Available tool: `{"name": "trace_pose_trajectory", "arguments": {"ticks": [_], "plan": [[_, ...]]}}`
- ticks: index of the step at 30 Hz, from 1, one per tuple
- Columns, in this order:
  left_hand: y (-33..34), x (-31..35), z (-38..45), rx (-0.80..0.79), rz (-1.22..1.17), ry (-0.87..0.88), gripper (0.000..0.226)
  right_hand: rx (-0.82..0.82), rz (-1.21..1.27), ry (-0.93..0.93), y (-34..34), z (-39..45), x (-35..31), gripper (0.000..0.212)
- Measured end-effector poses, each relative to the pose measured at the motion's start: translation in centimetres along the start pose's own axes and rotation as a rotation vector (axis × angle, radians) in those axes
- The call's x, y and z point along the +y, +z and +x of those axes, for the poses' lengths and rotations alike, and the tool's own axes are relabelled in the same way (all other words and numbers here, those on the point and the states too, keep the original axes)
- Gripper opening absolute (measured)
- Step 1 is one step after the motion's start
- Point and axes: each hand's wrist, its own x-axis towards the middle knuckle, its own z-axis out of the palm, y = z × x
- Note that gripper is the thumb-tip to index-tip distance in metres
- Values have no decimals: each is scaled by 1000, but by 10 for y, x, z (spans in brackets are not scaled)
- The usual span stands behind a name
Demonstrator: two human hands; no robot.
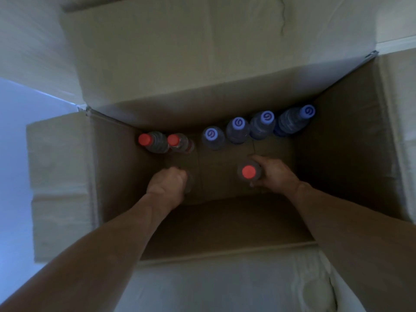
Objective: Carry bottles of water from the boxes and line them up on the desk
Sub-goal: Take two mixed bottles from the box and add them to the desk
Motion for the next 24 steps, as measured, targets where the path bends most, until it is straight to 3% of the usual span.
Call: {"name": "trace_pose_trajectory", "arguments": {"ticks": [9, 12, 15, 24], "plan": [[-10, 59, 19, 162, -116, 119, 47, 59, 94, 1, -6, 8, 3, 85], [4, 52, 24, 244, -280, 173, 58, 61, 111, -2, -6, 10, 8, 86], [17, 34, 28, 209, -485, 218, 77, 83, 123, -7, -6, 11, 11, 87], [36, 20, 51, 138, -649, 189, 103, 120, 154, -24, -5, 20, 24, 87]]}}
